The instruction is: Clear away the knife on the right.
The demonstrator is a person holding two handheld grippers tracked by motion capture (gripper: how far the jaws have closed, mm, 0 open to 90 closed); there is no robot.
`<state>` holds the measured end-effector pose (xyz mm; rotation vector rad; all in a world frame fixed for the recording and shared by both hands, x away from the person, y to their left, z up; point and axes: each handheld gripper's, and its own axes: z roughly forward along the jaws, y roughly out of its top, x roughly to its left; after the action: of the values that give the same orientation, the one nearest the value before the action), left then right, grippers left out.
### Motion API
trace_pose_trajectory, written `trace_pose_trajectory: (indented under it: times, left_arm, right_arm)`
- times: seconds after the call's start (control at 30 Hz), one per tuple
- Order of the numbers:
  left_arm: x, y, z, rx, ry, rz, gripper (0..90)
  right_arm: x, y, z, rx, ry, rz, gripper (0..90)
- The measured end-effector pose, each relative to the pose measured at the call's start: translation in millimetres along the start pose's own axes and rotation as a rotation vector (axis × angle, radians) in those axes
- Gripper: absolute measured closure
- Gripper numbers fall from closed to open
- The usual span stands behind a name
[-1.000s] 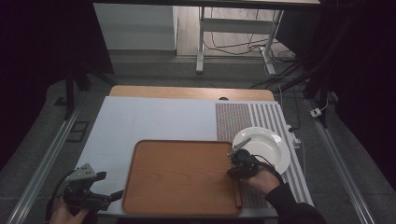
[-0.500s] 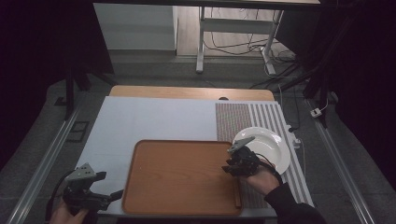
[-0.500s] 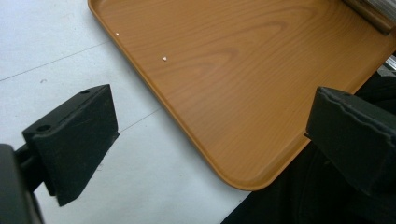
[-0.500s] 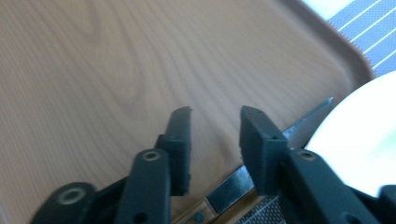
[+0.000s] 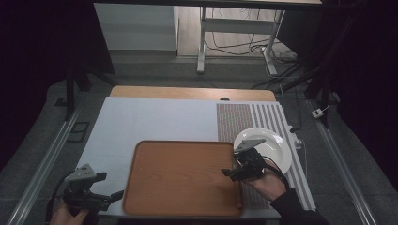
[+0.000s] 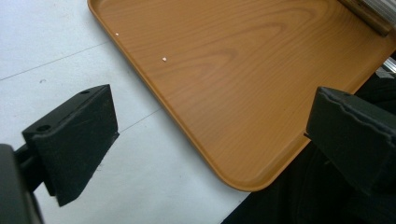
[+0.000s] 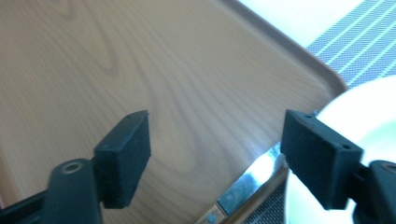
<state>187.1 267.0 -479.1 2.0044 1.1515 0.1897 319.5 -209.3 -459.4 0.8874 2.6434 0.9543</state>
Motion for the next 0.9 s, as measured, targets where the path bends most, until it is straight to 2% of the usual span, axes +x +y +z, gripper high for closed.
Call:
trace_pose_trajectory:
  times: [0.27,0.43,0.77,0.9]
  left_arm:
    - [0.1,-0.2,0.0,0.000,0.001,-0.001,2.2]
    - [0.0,-0.2,-0.2,0.000,0.002,0.000,2.2]
    - [-0.1,-0.2,-0.2,-0.001,0.003,-0.001,2.2]
    - [-0.3,-0.2,-0.2,0.000,0.005,-0.001,2.2]
  right_arm:
    - [-1.1,-11.7,-20.7,-0.036,-0.020,0.056,7.8]
    - [-2.6,-23.3,-33.7,-0.049,-0.050,0.082,7.2]
    - [-2.8,-47.0,-57.4,-0.109,-0.124,0.123,0.0]
    - [-2.3,-56.4,-66.7,-0.131,-0.144,0.156,0.0]
